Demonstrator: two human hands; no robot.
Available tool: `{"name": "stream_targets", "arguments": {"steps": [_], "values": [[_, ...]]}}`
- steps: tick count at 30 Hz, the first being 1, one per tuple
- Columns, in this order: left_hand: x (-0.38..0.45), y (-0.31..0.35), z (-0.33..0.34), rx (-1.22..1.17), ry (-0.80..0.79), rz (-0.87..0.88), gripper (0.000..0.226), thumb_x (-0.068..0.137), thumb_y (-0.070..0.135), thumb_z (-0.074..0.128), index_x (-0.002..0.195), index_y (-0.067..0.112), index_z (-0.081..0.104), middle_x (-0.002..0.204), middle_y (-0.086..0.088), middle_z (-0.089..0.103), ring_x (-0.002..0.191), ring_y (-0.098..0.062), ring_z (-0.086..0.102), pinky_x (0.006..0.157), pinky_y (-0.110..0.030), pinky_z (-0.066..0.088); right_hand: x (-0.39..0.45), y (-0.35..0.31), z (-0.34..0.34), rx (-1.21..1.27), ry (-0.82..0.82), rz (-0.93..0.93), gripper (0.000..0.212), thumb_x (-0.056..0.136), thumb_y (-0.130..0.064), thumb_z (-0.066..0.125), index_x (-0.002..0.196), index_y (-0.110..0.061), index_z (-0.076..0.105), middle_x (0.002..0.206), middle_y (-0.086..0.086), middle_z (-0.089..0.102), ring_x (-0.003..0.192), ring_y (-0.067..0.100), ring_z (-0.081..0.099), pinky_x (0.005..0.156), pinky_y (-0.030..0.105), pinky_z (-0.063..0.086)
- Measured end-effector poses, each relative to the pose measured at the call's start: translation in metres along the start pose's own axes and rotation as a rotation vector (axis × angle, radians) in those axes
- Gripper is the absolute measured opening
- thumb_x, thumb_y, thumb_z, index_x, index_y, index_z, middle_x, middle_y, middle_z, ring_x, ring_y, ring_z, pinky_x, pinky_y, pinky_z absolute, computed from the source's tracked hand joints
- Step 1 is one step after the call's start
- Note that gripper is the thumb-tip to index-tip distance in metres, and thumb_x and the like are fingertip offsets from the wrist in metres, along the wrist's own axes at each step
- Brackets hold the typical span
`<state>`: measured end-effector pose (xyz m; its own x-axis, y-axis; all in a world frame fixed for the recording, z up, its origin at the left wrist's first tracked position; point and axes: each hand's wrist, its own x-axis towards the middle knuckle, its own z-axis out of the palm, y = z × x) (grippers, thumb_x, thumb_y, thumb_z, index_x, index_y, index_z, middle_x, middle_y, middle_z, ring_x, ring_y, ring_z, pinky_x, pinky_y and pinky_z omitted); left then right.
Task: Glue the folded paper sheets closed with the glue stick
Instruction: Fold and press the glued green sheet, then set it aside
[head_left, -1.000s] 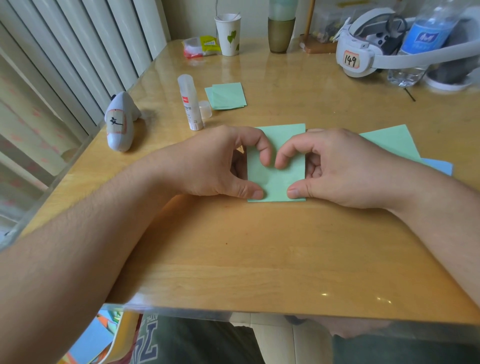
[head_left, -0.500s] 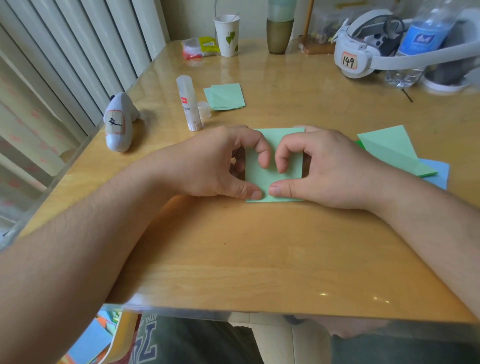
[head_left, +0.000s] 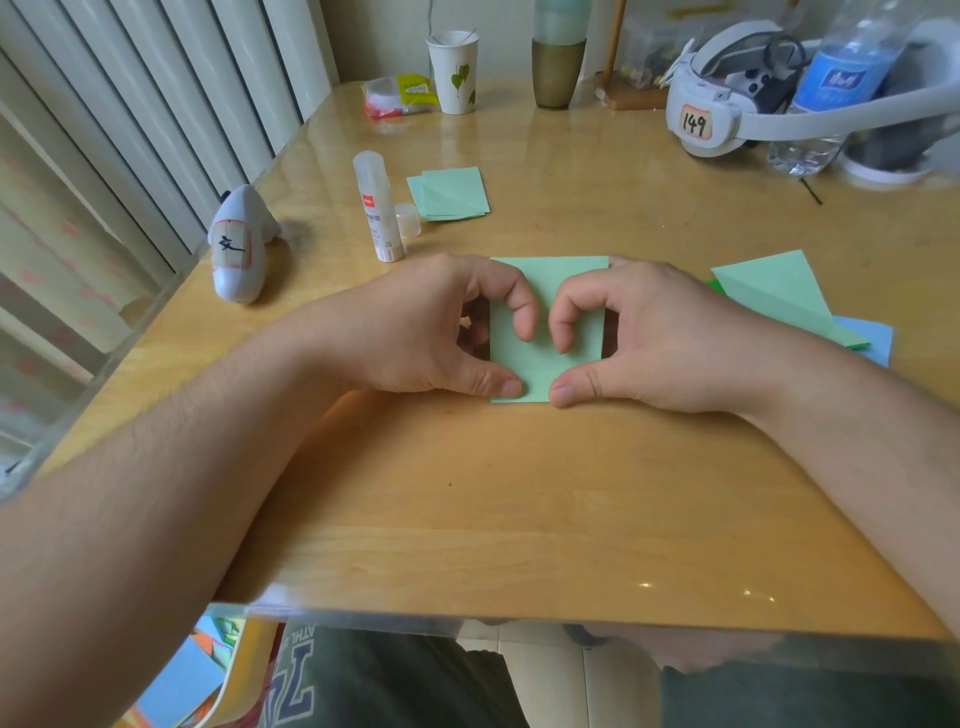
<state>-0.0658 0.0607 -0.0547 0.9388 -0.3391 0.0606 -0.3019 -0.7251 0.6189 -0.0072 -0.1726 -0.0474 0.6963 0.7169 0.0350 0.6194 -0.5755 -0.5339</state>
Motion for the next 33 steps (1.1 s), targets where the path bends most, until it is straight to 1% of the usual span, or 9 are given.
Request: {"name": "stream_targets", "arguments": {"steps": [3,8,12,15,18,21,25,29,33], "values": [[-0.001,0.0,0.0,-0.003,-0.006,-0.001,0.04,0.073,0.031,0.095,0.097,0.039,0.065,0.076,0.008,0.055,0.064,-0.004,0.049,0.061,-0.023,0.045,-0.001,0.003,-0.002,0.001,-0.005,0.001,0.039,0.061,-0.045,0.096,0.086,-0.039,0.066,0.085,-0.009,0.048,0.075,0.006,0.048,0.076,0.03,0.046],[-0.001,0.001,0.001,-0.109,-0.002,-0.008,0.079,0.072,0.018,0.097,0.133,0.037,0.05,0.088,0.022,0.054,0.069,-0.006,0.052,0.065,-0.021,0.046,-0.003,0.004,-0.003,0.03,-0.008,0.016,0.048,0.061,-0.042,0.096,0.094,-0.045,0.062,0.097,-0.015,0.058,0.089,0.009,0.055,0.081,0.033,0.049],[-0.004,0.002,0.0,-0.079,0.031,-0.01,0.129,0.074,0.015,0.096,0.163,0.046,0.008,0.086,0.013,0.056,0.067,-0.006,0.05,0.065,-0.018,0.046,-0.005,-0.003,-0.008,0.028,-0.006,-0.037,0.113,0.058,-0.037,0.1,0.143,-0.066,0.031,0.135,-0.038,0.044,0.115,-0.018,0.045,0.098,0.013,0.036],[-0.007,0.003,-0.001,-0.05,0.057,-0.017,0.141,0.074,0.021,0.097,0.163,0.047,-0.009,0.086,-0.011,0.058,0.065,-0.006,0.046,0.065,-0.016,0.044,-0.007,-0.003,-0.009,0.017,0.027,0.006,0.148,0.052,-0.04,0.102,0.148,-0.074,-0.006,0.129,-0.031,0.038,0.104,-0.012,0.046,0.107,0.031,0.043],[-0.008,0.002,0.0,-0.078,0.054,-0.047,0.138,0.074,0.021,0.096,0.165,0.043,-0.005,0.081,0.01,0.065,0.065,-0.005,0.054,0.067,-0.013,0.047,-0.008,-0.002,-0.007,0.004,0.089,0.051,0.158,0.046,-0.045,0.104,0.147,-0.072,-0.015,0.13,-0.015,0.039,0.096,-0.006,0.047,0.103,0.042,0.049],[-0.007,0.002,0.0,-0.051,0.033,-0.056,0.117,0.074,0.024,0.096,0.162,0.04,0.022,0.093,0.009,0.073,0.079,-0.011,0.066,0.077,-0.026,0.056,-0.007,0.002,-0.005,-0.011,0.109,0.081,0.143,0.041,-0.05,0.103,0.149,-0.066,0.01,0.121,-0.017,0.038,0.098,-0.011,0.044,0.097,0.035,0.047],[-0.005,0.002,0.0,-0.065,-0.002,-0.048,0.064,0.074,0.024,0.096,0.129,0.031,0.065,0.091,0.006,0.072,0.079,-0.004,0.065,0.075,-0.027,0.056,0.0,0.011,-0.004,-0.017,0.074,0.076,0.084,0.041,-0.059,0.097,0.114,-0.053,0.055,0.11,-0.022,0.047,0.1,-0.006,0.05,0.087,0.029,0.048],[-0.003,-0.004,0.0,-0.048,-0.027,-0.067,0.04,0.077,0.033,0.094,0.11,0.029,0.072,0.092,-0.001,0.074,0.082,-0.023,0.067,0.078,-0.041,0.058,0.003,0.004,-0.002,-0.001,0.025,0.048,0.043,0.057,-0.052,0.096,0.083,-0.047,0.063,0.103,-0.014,0.053,0.092,-0.001,0.055,0.071,0.021,0.041],[-0.003,-0.004,-0.001,-0.041,-0.034,-0.056,0.044,0.078,0.036,0.093,0.115,0.026,0.073,0.103,-0.003,0.077,0.094,-0.03,0.071,0.087,-0.049,0.059,0.006,-0.001,0.004,0.038,0.078,0.042,0.041,0.063,-0.045,0.096,0.072,-0.035,0.057,0.096,-0.006,0.056,0.085,0.004,0.056,0.061,0.016,0.037]]}}
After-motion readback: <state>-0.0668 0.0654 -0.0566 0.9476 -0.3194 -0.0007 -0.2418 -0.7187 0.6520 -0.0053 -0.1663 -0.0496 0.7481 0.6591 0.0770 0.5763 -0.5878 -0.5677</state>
